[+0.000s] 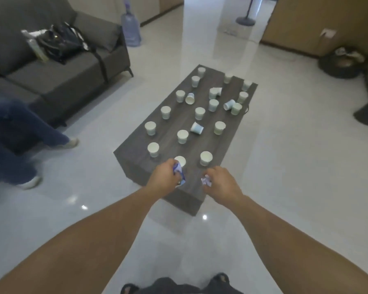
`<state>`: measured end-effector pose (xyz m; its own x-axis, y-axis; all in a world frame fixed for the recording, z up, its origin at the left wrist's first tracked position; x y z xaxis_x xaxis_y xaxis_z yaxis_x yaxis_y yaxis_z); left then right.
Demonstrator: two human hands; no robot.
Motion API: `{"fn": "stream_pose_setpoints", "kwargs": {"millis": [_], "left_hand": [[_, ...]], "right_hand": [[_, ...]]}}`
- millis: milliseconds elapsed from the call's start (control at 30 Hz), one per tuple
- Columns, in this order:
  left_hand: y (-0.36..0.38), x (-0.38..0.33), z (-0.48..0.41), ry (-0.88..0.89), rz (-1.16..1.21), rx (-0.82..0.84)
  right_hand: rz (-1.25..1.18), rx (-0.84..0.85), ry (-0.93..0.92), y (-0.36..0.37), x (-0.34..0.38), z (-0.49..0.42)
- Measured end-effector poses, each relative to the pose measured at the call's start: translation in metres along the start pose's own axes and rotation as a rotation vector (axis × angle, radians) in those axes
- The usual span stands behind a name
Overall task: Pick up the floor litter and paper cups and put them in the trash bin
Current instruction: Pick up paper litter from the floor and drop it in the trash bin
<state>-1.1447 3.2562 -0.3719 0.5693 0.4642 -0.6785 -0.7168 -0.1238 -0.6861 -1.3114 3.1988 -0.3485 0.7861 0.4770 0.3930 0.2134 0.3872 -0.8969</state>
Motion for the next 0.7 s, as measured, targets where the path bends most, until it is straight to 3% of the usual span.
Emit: {"fn": "stream_pose_setpoints", "kwargs": {"millis": [300, 700], "left_hand": [[0.17, -0.219, -0.038, 0.225, -0.029, 0.217], [0.325, -0.435, -0.151, 0.479, -0.122, 0.431]], "right_hand": [[-0.075, -0.178, 0.265, -0.122, -0.241, 0.068], [-0.113, -0.352, 0.496, -0.224, -0.456, 0.045]]}}
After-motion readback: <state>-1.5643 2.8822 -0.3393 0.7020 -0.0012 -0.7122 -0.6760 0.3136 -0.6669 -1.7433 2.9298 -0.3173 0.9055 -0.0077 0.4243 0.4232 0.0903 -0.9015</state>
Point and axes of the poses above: each hand's wrist, its own z-axis away from the middle knuckle, its own y-axis out of the palm, x = y × z, the point moved 10 cm from there along -z, towards the middle knuckle
